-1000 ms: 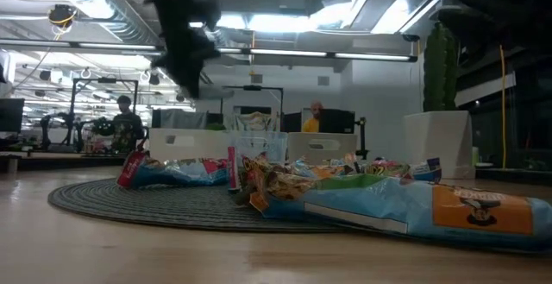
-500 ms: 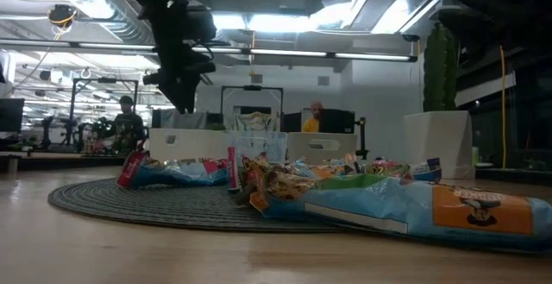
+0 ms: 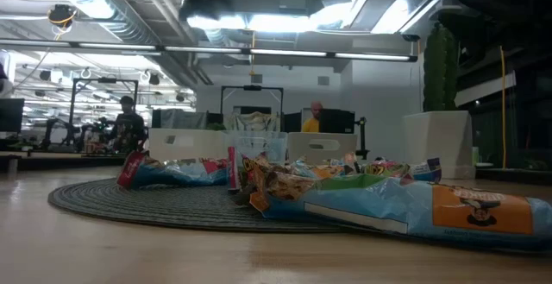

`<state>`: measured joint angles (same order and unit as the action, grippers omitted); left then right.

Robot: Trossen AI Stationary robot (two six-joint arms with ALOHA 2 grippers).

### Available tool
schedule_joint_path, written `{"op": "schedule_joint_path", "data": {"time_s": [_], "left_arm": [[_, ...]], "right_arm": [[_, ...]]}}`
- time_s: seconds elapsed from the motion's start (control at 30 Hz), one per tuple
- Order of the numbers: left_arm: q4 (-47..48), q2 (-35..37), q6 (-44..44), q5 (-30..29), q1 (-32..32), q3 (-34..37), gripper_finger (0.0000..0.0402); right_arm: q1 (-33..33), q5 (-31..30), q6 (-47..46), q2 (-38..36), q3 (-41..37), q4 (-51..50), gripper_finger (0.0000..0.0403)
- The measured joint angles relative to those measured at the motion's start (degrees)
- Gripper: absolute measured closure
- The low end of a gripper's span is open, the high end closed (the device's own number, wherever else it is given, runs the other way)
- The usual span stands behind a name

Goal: Pick and place Granola Bars by type
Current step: Put the red granola bar into the white bin

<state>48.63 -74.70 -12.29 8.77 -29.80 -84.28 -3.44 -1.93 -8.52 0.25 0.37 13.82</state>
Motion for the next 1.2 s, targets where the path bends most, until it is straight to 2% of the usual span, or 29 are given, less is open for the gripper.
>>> {"op": "schedule_joint_path", "data": {"time_s": [0.1,0.3,0.43,0.6,0.73,0.93,1.13,1.2], "left_arm": [[0.30,4.44,-0.26,-1.74,7.03,-4.71,0.0219],[0.43,7.96,-3.19,-12.07,18.89,-8.39,0.0219],[2.33,6.54,-8.07,-12.50,23.97,-8.40,0.0219],[9.67,0.41,-11.70,-12.21,29.56,-8.33,0.0219],[17.61,-4.15,-14.36,-11.97,31.25,-8.31,0.0216],[18.68,-7.93,-18.68,-12.48,31.41,-7.55,0.0205],[18.26,-13.28,-23.31,-11.33,32.77,1.21,0.0180],[15.10,-15.56,-24.29,-11.69,33.33,5.72,0.0169]], "right_arm": [[0.00,-0.01,-0.01,0.00,-0.01,0.00,0.0214],[0.00,-0.04,0.01,0.00,0.00,0.00,0.0214],[0.00,-1.78,0.01,0.00,-0.01,0.00,0.0214],[0.00,-2.58,0.01,0.00,0.01,0.02,0.0214],[0.00,-2.58,-0.17,-0.02,-0.01,0.02,0.0214],[0.00,-2.57,-0.19,-0.02,-0.01,0.02,0.0214],[0.00,-2.56,-0.21,-0.02,-0.01,0.01,0.0214],[0.00,-2.56,-0.21,-0.02,-0.01,0.00,0.0214]]}}
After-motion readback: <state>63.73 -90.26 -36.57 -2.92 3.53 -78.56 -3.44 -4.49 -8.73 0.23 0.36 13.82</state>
